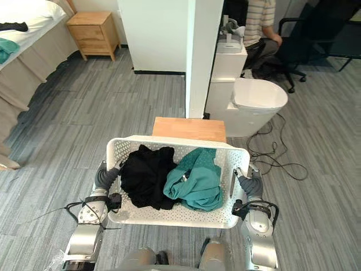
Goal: Pick up the laundry basket with both hands and put the clothes into the washing machine.
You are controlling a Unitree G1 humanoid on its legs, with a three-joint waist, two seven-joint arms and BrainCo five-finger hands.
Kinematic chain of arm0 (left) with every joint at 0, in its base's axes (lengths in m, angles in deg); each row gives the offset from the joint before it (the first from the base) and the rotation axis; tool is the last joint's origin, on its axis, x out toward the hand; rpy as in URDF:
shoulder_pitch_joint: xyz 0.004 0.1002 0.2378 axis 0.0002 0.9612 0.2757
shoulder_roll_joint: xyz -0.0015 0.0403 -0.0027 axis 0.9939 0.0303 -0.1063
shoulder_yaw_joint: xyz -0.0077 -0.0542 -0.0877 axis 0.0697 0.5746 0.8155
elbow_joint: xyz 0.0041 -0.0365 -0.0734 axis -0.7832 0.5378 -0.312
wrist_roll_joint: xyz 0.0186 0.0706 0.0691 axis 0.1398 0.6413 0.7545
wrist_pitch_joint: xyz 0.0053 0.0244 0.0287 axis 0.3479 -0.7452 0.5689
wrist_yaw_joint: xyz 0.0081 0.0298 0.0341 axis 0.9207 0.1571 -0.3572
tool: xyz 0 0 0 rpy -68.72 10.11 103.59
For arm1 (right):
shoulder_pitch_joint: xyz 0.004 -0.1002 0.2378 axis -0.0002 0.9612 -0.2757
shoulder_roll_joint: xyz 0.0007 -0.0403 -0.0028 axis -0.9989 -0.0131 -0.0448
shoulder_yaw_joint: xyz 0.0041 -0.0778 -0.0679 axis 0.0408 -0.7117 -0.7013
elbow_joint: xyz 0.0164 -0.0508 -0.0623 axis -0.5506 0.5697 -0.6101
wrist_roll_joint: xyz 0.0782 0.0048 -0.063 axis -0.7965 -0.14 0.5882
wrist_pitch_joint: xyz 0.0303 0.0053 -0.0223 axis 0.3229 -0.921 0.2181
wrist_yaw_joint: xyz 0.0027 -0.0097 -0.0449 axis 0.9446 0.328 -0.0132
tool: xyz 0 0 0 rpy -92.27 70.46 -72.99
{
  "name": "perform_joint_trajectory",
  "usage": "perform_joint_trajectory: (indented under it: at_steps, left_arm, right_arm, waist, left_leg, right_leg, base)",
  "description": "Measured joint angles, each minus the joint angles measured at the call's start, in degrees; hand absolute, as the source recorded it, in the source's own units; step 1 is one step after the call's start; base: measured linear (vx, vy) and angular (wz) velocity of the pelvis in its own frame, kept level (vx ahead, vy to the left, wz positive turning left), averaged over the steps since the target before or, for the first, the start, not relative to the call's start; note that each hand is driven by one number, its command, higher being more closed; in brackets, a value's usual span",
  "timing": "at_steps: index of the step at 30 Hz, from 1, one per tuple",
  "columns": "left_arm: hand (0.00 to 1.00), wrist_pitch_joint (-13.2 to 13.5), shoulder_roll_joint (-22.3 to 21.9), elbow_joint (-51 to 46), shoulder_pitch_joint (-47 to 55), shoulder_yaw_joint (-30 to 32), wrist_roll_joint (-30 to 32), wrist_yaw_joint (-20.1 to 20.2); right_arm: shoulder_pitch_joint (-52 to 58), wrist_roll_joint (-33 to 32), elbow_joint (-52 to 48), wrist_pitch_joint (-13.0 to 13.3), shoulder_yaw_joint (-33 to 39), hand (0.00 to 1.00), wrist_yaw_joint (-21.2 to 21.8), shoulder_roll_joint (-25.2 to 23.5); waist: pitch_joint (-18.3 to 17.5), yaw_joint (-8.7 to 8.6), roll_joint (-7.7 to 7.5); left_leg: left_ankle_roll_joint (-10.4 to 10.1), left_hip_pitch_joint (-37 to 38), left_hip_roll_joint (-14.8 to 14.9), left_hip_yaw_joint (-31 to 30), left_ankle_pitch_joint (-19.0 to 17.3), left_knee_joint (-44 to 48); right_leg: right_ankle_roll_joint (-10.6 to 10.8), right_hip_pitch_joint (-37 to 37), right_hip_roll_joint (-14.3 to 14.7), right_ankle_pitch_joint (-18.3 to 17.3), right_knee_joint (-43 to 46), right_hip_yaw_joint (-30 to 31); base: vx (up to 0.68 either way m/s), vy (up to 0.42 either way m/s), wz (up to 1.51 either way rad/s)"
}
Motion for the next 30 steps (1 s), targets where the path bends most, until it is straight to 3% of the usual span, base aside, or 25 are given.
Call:
perform_joint_trajectory:
  at_steps: [2,3,4,5,6,8,10,12,14,15,16,19,21,24,30]
  left_arm:
    - [1.00,0.00,0.04,-0.10,0.38,0.26,-0.03,0.04]
    - [1.00,0.03,-0.10,-0.17,0.23,0.52,-0.15,0.01]
    - [1.00,0.04,-0.40,-0.18,0.17,0.67,-0.34,-0.10]
    - [1.00,-0.06,-1.51,-0.17,0.43,1.32,-0.65,-0.09]
    - [1.00,-0.06,-2.19,-0.17,0.71,1.18,-0.65,-0.10]
    - [1.00,-0.05,-2.51,-0.17,1.65,1.18,-0.68,-0.22]
    - [1.00,-0.04,-2.38,-0.19,2.59,1.14,-0.75,-0.29]
    - [1.00,-0.04,-2.21,-0.19,3.10,1.32,-1.81,-0.42]
    - [1.00,-0.03,-2.45,-0.55,3.48,1.43,-1.97,-0.52]
    - [1.00,-0.03,-2.85,-1.62,4.60,1.44,-1.98,-0.61]
    - [1.00,-0.02,-3.06,-2.80,5.83,1.56,-1.98,-0.59]
    - [1.00,0.44,-3.12,-4.26,6.82,1.47,-2.12,-0.51]
    - [1.00,0.53,-3.10,-4.25,6.60,1.27,-2.51,-0.48]
    - [1.00,0.49,-2.16,-4.14,6.51,0.88,-2.46,-0.50]
    - [1.00,0.50,-1.56,-4.15,6.45,-0.68,-2.32,-0.39]
  right_arm:
    - [-1.77,-0.01,2.19,0.05,-0.05,1.00,0.48,0.15]
    - [-3.28,-0.03,3.41,0.28,-0.15,1.00,0.46,0.58]
    - [-4.18,-0.05,4.30,0.54,-0.19,1.00,0.42,1.00]
    - [-6.03,-0.11,6.72,0.62,-0.84,1.00,0.33,1.87]
    - [-6.11,-0.28,7.44,0.66,-0.90,1.00,-0.21,2.72]
    - [-5.63,-0.54,7.58,0.90,-1.54,1.00,-0.81,3.26]
    - [-5.06,-0.54,7.71,1.00,-2.60,1.00,-1.06,3.82]
    - [-5.19,-0.55,7.69,1.17,-3.59,1.00,-1.04,3.89]
    - [-5.57,-0.63,7.56,1.32,-4.00,1.00,-0.95,3.78]
    - [-5.32,-0.97,7.35,1.40,-4.58,1.00,-1.04,3.92]
    - [-4.52,-1.09,6.44,1.40,-4.86,1.00,-0.95,3.80]
    - [-1.75,-1.23,1.89,1.45,-5.10,1.00,-0.88,3.81]
    - [-0.57,-1.23,0.18,1.48,-4.94,1.00,-1.08,3.66]
    - [2.26,-1.25,-1.47,1.58,-4.43,1.00,-1.34,1.28]
    - [5.47,-1.25,-3.92,2.08,-3.21,1.00,-1.75,-0.17]
  waist:
    - [-2.03,1.01,-0.86]
    - [-2.90,2.12,-1.20]
    - [-2.94,2.22,-0.94]
    - [-3.08,3.10,0.40]
    - [-3.01,3.57,1.39]
    - [-3.04,3.23,2.37]
    - [-2.84,2.85,3.58]
    - [-2.80,2.78,3.41]
    - [-2.38,3.06,3.10]
    - [-1.87,3.21,2.89]
    - [-1.89,3.30,3.12]
    - [-2.54,2.57,4.39]
    - [-3.00,1.39,5.32]
    - [-3.45,1.79,2.64]
    - [-4.36,1.91,2.45]
  left_leg:
    - [0.12,-4.72,0.01,1.65,2.28,0.44]
    - [0.46,-8.55,0.24,2.86,3.39,1.78]
    - [0.44,-10.22,0.70,3.32,3.91,2.74]
    - [0.15,-12.84,2.14,3.96,5.93,3.13]
    - [-0.27,-13.48,3.22,4.13,7.25,2.65]
    - [-0.84,-13.49,4.03,3.45,9.94,0.32]
    - [-2.59,-12.70,5.62,0.84,14.82,-3.98]
    - [-7.84,-12.22,6.37,-5.61,22.57,-8.35]
    - [-10.71,-11.76,6.18,-10.72,25.25,-9.31]
    - [-9.92,-11.00,6.52,-13.43,21.81,-5.73]
    - [-10.67,-9.71,6.45,-15.79,18.01,-2.59]
    - [-10.00,-5.64,6.90,-17.62,11.54,-3.97]
    - [-10.43,-4.24,7.70,-17.31,9.97,-7.74]
    - [-10.14,-3.62,7.37,-14.99,10.01,-9.75]
    - [-8.96,-0.70,5.19,-11.67,10.61,-10.86]
  right_leg:
    - [2.53,5.02,1.14,-0.84,-8.10,2.81]
    - [4.02,8.39,2.39,-2.71,-18.84,5.73]
    - [4.21,9.81,3.64,-5.34,-23.86,6.38]
    - [1.67,11.36,5.87,-7.99,-32.70,5.68]
    - [1.49,12.17,7.25,-8.05,-36.70,5.45]
    - [0.65,13.47,9.32,-7.49,-41.28,5.39]
    - [-2.31,13.54,12.63,-4.83,-43.37,5.29]
    - [-4.79,11.68,14.64,-3.27,-41.92,5.33]
    - [-5.85,10.61,14.50,-2.45,-41.73,5.98]
    - [-6.05,10.02,14.54,-1.91,-41.47,7.29]
    - [-6.11,9.35,14.54,-1.23,-41.15,8.99]
    - [-4.74,7.65,15.66,0.53,-42.67,12.29]
    - [-4.19,6.69,16.46,0.89,-43.23,12.29]
    - [-3.09,6.96,15.29,1.77,-46.43,12.65]
    - [-1.52,7.87,12.34,3.78,-47.01,13.66]
  base:
    - [-0.36,-0.146,-0.54]
    - [-0.35,-0.171,-0.52]
    - [-0.45,-0.213,-0.55]
    - [-0.39,-0.174,-0.50]
    - [-0.45,-0.190,-0.44]
    - [-0.31,-0.128,-0.07]
    - [-0.31,-0.136,0.05]
    - [-0.35,-0.216,-0.07]
    - [-0.21,-0.119,-0.33]
    - [-0.27,-0.045,-0.69]
    - [-0.25,-0.005,-0.69]
    - [-0.16,0.073,-0.68]
    - [-0.10,0.118,-0.22]
    - [-0.07,0.123,-0.36]
    - [0.03,0.103,-0.20]
